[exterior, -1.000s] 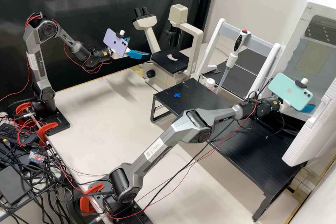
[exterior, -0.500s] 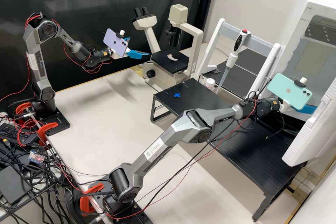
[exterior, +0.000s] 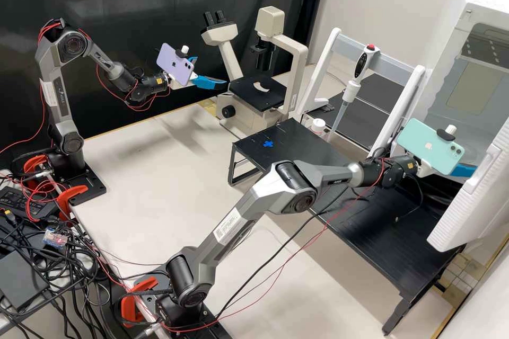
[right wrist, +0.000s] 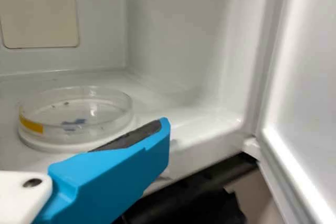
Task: Move the petri dish to the incubator
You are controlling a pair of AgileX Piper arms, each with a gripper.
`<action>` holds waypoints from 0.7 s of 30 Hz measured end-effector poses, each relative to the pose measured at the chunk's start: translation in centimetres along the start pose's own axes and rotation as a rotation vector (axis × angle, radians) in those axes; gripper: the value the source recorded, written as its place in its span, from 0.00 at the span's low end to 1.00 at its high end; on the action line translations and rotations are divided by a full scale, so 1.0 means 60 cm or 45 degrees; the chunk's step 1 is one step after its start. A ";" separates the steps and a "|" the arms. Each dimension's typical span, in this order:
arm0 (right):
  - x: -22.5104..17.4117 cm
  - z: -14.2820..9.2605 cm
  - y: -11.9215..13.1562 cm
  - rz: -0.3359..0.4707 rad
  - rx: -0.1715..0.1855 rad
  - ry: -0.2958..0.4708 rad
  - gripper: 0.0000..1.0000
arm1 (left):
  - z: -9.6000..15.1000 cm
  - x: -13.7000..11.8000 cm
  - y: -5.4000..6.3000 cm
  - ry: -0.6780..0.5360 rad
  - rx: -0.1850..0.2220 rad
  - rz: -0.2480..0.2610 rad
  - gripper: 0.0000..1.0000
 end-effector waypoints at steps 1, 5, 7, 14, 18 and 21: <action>-0.010 0.007 0.005 0.020 0.032 -0.013 1.00 | 0.000 0.000 0.000 0.000 0.000 0.000 1.00; -0.044 0.032 0.022 0.080 0.050 -0.052 1.00 | 0.000 0.000 0.000 0.000 0.000 0.000 1.00; -0.065 0.043 0.031 0.108 0.053 -0.063 1.00 | 0.000 0.000 0.000 0.000 0.000 0.000 1.00; -0.146 0.059 0.039 0.181 0.018 -0.036 1.00 | 0.000 0.000 0.000 0.000 0.000 0.000 1.00; -0.209 0.053 0.033 0.234 0.007 0.047 1.00 | 0.000 0.000 0.000 0.000 0.000 0.000 1.00; -0.260 0.046 0.025 0.259 -0.006 0.126 1.00 | 0.000 0.000 0.000 0.000 0.000 0.000 1.00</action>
